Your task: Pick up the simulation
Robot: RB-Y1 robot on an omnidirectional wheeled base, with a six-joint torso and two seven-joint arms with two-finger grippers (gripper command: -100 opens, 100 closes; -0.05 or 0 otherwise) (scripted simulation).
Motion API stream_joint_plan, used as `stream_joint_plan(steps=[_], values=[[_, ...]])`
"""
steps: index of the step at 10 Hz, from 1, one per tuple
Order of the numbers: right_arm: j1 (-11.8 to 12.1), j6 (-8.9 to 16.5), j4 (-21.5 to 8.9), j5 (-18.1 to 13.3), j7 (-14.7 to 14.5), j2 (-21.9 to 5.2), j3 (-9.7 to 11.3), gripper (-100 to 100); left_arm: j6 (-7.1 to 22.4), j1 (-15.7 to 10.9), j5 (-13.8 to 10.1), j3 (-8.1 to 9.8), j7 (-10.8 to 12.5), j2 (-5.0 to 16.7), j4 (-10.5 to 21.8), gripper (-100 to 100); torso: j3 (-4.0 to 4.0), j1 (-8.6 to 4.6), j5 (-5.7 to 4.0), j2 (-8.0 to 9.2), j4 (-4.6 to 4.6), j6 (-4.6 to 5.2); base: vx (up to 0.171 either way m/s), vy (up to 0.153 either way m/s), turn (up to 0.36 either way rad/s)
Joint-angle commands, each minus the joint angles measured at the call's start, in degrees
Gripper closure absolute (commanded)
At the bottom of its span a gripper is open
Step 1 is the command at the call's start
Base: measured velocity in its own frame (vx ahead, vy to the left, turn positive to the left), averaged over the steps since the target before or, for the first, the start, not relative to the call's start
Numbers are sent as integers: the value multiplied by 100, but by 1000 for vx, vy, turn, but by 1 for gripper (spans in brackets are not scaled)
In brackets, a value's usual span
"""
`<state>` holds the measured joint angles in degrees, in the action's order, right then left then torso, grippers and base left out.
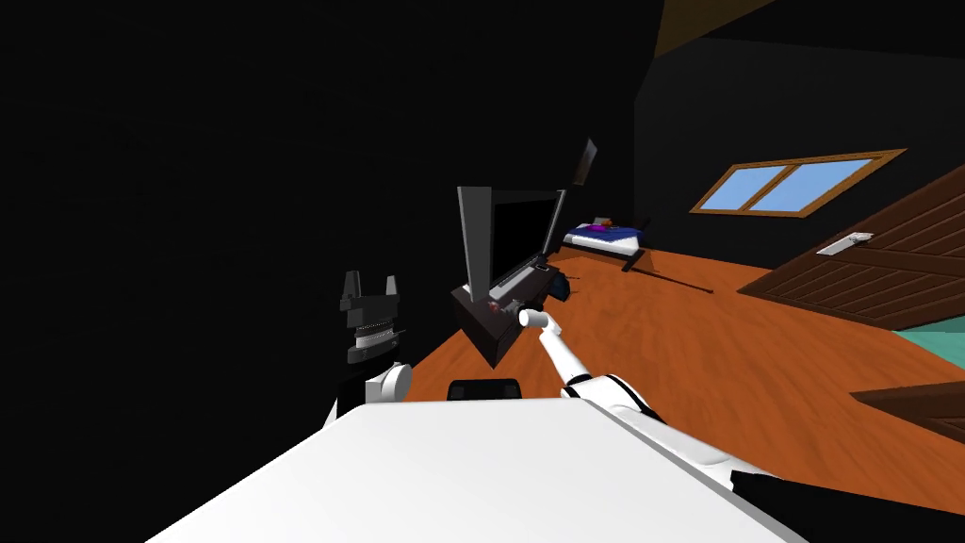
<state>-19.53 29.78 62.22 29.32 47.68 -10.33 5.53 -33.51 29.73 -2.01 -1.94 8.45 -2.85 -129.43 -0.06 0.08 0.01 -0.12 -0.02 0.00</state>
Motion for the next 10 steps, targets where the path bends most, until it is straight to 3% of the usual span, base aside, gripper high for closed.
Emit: stream_joint_plan(steps=[1, 2, 5, 6, 10], values=[[-208, 286, -286, 78, 221, -23, -36, -100, 0, 0, 0, 0, 0, 0, 0, 0, 0, 0, 0, 0, 0, 0, 62, 3, 202], [-208, 335, -351, 78, 221, -23, -36, -100, 0, 0, 0, 0, 0, 0, 0, 0, -5, 1, 0, -9, -1, -1, 52, -6, 72], [-544, 865, -897, 185, 578, -69, -124, -100, 0, 0, 0, 0, 0, 0, 0, 0, -6, 1, 0, -11, -3, -1, 64, 1, 166], [-544, 882, -901, 185, 578, -69, -124, -100, 0, 1, 0, 0, 0, 0, 0, 0, -9, 3, 1, -16, -4, 0, 55, 0, 31], [-831, 1399, -1409, 267, 901, -121, -228, -100, 0, 0, 0, 0, 0, 0, 0, 0, -7, 5, 1, -11, -3, 1, 49, 4, 117]])
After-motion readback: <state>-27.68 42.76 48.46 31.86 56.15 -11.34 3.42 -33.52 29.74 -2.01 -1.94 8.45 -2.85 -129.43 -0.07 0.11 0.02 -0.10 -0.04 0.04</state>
